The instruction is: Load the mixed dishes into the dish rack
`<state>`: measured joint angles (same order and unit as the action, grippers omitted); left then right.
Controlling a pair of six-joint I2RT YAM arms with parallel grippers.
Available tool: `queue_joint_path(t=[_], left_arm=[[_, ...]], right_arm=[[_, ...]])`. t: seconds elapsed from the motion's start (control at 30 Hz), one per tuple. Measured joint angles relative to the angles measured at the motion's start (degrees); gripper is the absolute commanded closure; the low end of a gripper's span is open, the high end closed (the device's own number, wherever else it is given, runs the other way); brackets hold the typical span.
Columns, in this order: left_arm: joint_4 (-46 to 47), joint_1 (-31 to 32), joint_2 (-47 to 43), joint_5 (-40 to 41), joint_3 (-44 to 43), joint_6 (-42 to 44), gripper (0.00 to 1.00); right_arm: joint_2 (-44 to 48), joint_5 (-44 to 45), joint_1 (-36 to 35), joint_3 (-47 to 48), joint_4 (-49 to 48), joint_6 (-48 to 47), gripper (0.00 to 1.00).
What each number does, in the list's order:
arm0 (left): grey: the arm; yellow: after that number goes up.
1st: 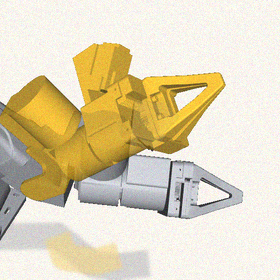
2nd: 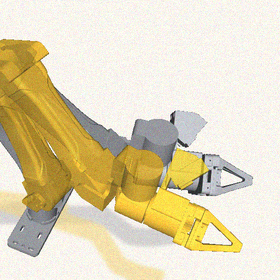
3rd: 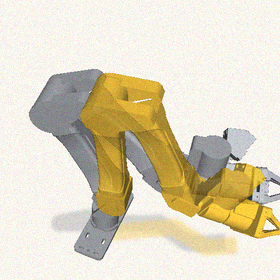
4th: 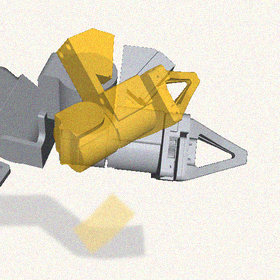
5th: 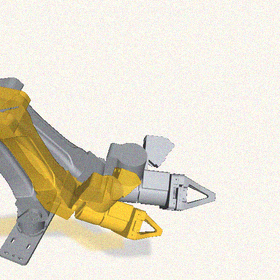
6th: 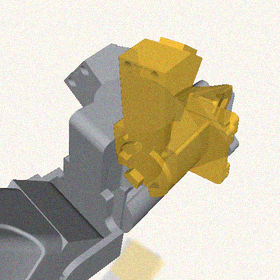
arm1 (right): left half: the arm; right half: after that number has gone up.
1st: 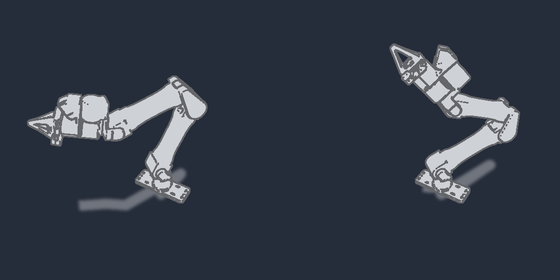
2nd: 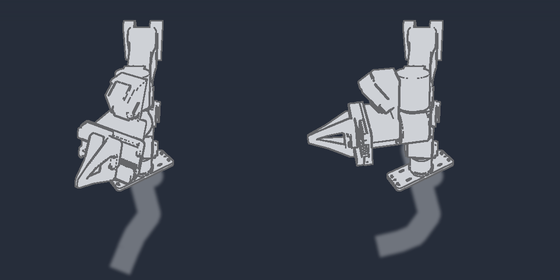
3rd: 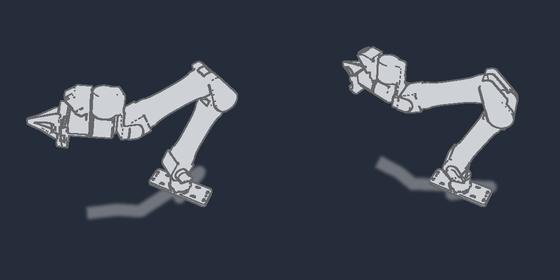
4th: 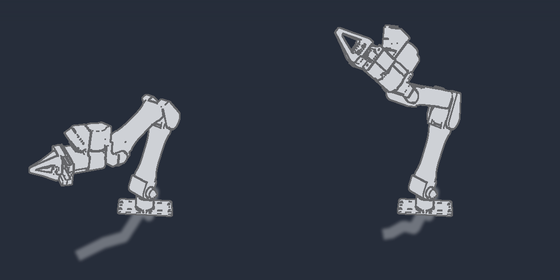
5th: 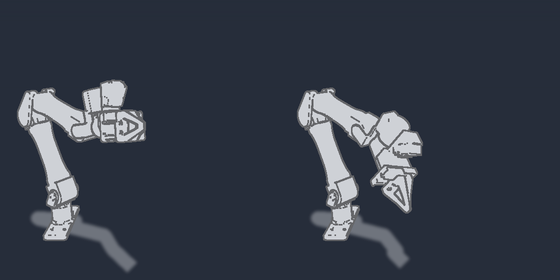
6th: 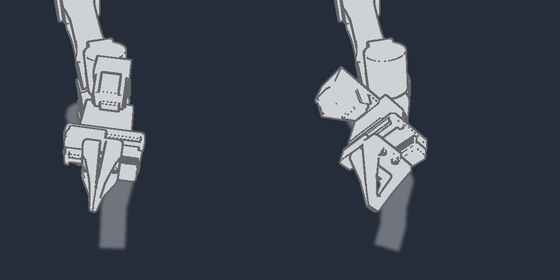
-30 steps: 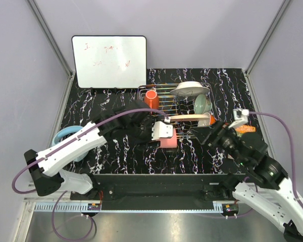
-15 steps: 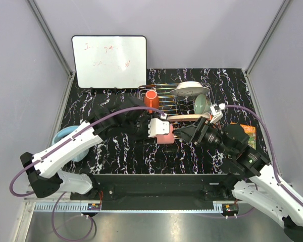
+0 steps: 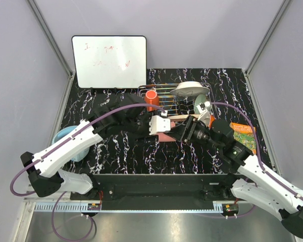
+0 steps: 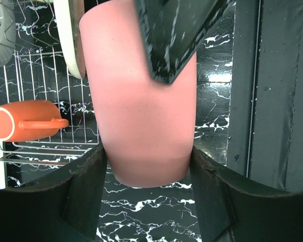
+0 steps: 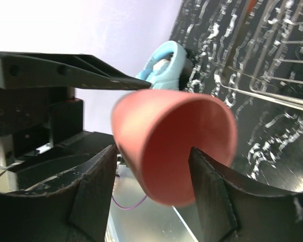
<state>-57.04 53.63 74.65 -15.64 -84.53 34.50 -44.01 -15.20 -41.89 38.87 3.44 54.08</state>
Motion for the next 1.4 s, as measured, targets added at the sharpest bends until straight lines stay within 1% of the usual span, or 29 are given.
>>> queue_joint_path(t=[0.07,0.17,0.2,0.27,0.3,0.33,0.4,0.43,0.47,0.5,0.53,0.6,0.67,0.77,0.8,0.87,0.9,0.93,1.0,1.03,1.13,1.2,1.27,1.3,1.4], left_arm=[[0.33,0.0,0.24,-0.26,0.0,-0.33,0.77],[1.05,0.0,1.01,-0.83,0.0,-1.16,0.77],[1.14,0.0,1.42,-1.03,-0.09,-1.44,0.79],[0.68,0.0,2.54,-1.25,-0.59,-1.81,0.8],[0.02,0.0,3.37,-1.38,-1.03,-1.84,0.8],[-0.24,-0.02,4.26,-1.49,-1.36,-1.81,0.79],[-0.94,-0.28,5.53,-1.33,-2.56,-1.81,0.79],[-1.36,-0.48,5.86,-1.4,-3.08,-1.81,0.69],[-1.73,-0.76,6.01,-1.46,-3.61,-1.9,0.57],[-1.92,-1.05,6.12,-1.55,-4.33,-2.16,0.44],[-1.97,-1.27,6.14,-1.64,-4.83,-2.47,0.28],[-2.08,-2.21,6.14,-1.97,-6.69,-4.02,0.18],[-1.9,-4.5,6.14,-2.14,-8.96,-6.64,0.01],[-1.81,-11.19,6.16,-2.38,-13.6,-12.76,0.01],[-1.07,-14.49,6.29,-2.69,-15.63,-15.23,0.01],[0.83,-22.08,6.56,-6.16,-19.19,-20.15,0.01],[1.66,-26.29,6.71,-8.92,-20.83,-23.04,0.01],[2.27,-28.96,6.78,-11.56,-21.7,-25.55,0.01],[4.72,-35.01,7.21,-21.92,-22.47,-33.55,0.01],[7.06,-36.89,7.56,-27.89,-21.81,-38.58,0.01],[16.02,-38.99,8.83,-42.34,-16.92,-52.24,0.01],[23.19,-39.01,9.81,-49.53,-11.98,-60.98,0.01],[31.5,-38.97,9.88,-54.38,-6.03,-69.4,0.01],[35.01,-38.91,9.84,-55.95,-3.91,-72.85,0.01],[49.81,-38.91,9.33,-59.52,3.23,-84.91,0.01]], right_arm=[[-1.03,-0.87,0.0,-0.07,-2.64,0.07,0.43],[-2.38,-2.03,0.0,-1.01,-7.32,0.85,0.62],[-2.8,-2.38,0.0,-1.51,-8.74,1.22,0.77],[-3.65,-2.89,0.04,-2.51,-11.23,1.92,0.9],[-4.0,-3.91,0.11,-2.97,-13.18,2.75,0.98],[-4.13,-4.42,0.07,-3.15,-14.45,3.28,1.0],[-3.98,-4.7,0.31,-3.93,-15.3,3.76,1.0],[-3.76,-4.57,0.5,-4.44,-15.93,4.07,1.0],[-3.45,-4.39,0.57,-4.79,-16.39,4.39,1.0],[-2.99,-4.11,0.63,-5.09,-17.03,4.74,1.0],[-2.32,-3.65,0.68,-5.29,-17.44,4.96,1.0],[-0.68,-2.6,0.85,-5.55,-18.4,5.25,1.0],[1.4,-1.31,1.01,-5.73,-19.06,5.05,1.0],[4.22,-0.52,1.49,-6.21,-19.37,4.94,1.0],[4.94,-1.33,1.25,-6.75,-19.39,4.98,1.0],[5.49,-2.58,0.83,-8.04,-20.02,5.29,1.0],[5.35,-3.19,0.83,-8.83,-21.18,5.66,1.0],[5.01,-3.72,0.83,-9.31,-22.18,5.95,1.0],[3.13,-4.98,0.85,-10.16,-25.79,6.91,1.0],[1.79,-5.6,0.85,-10.32,-28.0,7.5,1.0],[-1.9,-6.95,0.85,-10.36,-33.4,8.79,1.0],[-3.61,-7.45,0.85,-10.21,-36.54,9.22,1.0],[-5.88,-8.13,0.98,-9.33,-40.26,9.6,1.0],[-6.97,-8.26,1.03,-8.66,-41.92,9.77,1.0],[-10.54,-8.5,1.22,-5.64,-46.95,10.62,1.0]])
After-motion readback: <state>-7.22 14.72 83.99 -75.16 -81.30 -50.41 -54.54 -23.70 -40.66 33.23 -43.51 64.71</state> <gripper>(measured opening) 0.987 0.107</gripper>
